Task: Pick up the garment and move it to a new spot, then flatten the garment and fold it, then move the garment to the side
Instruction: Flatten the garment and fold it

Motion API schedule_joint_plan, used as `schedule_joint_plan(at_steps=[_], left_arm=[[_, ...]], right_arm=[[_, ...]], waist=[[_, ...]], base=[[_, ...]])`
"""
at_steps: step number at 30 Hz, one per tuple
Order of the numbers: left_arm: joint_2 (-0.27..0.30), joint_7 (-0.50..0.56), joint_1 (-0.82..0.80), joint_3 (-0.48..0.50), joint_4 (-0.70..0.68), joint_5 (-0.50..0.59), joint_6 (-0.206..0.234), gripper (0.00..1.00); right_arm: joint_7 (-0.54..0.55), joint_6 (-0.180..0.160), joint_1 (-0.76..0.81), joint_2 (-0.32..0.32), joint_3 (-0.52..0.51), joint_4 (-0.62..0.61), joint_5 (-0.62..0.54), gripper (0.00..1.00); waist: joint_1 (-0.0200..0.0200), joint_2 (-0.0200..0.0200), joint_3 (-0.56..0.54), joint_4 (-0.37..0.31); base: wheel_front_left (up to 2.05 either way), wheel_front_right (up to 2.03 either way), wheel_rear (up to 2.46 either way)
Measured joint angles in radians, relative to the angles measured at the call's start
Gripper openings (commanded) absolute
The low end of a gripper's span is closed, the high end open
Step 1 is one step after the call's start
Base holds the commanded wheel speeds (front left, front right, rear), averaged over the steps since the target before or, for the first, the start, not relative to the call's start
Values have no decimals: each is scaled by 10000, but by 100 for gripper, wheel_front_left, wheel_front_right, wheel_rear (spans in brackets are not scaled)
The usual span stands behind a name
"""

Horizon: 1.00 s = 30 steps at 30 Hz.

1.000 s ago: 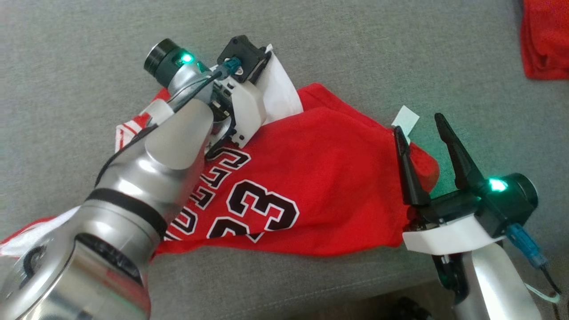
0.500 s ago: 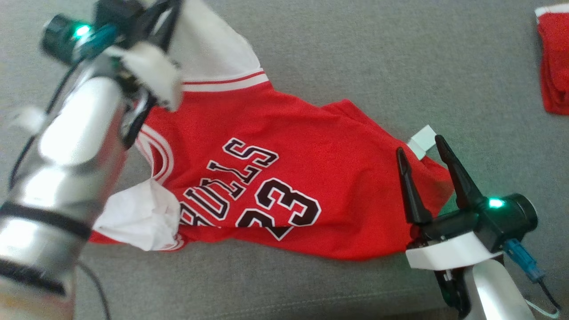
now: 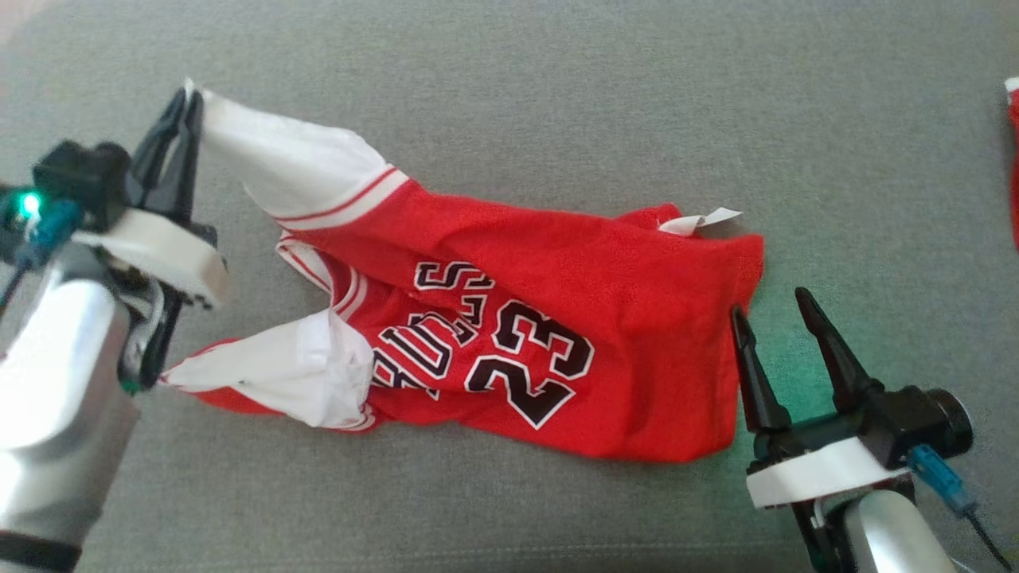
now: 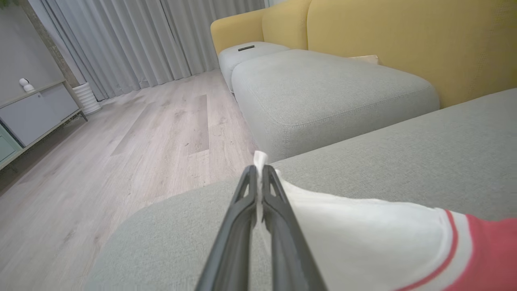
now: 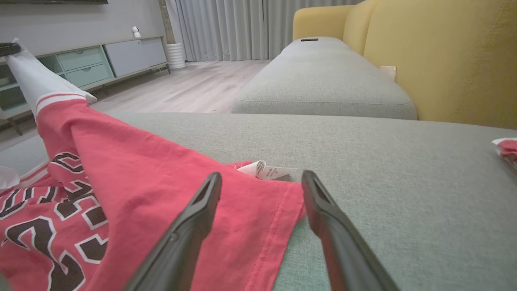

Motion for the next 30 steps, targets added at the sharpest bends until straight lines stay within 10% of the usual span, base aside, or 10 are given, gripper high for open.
schedule_joint_plan(at_steps=[16, 17, 18, 19, 30], left_arm=[[140, 282, 595, -65, -1164, -228, 349, 0], [136, 291, 593, -92, -1166, -228, 343, 0], [127, 324, 584, -127, -1166, -228, 337, 0], [115, 324, 571, -169, -1166, -228, 336, 0], [-21, 44, 185, -33, -1674, -17, 339, 0]], right_arm=[[1586, 0, -2733, -349, -6, 3768, 2508, 100], [1814, 0, -2971, -380, 188, 4044, 2734, 80], [1983, 0, -3154, -428, 407, 4280, 3024, 13], [2107, 0, -3294, -464, 658, 4460, 3264, 0], [355, 0, -5130, -1638, 616, 4337, 3359, 0]], waist=[[3, 0, -1, 427], [2, 0, 12, 455], [3, 0, 20, 487], [2, 0, 25, 517], [3, 0, -196, 151]], base=[[0, 0, 0], [0, 0, 0], [0, 0, 0], [0, 0, 0], [0, 0, 0]])
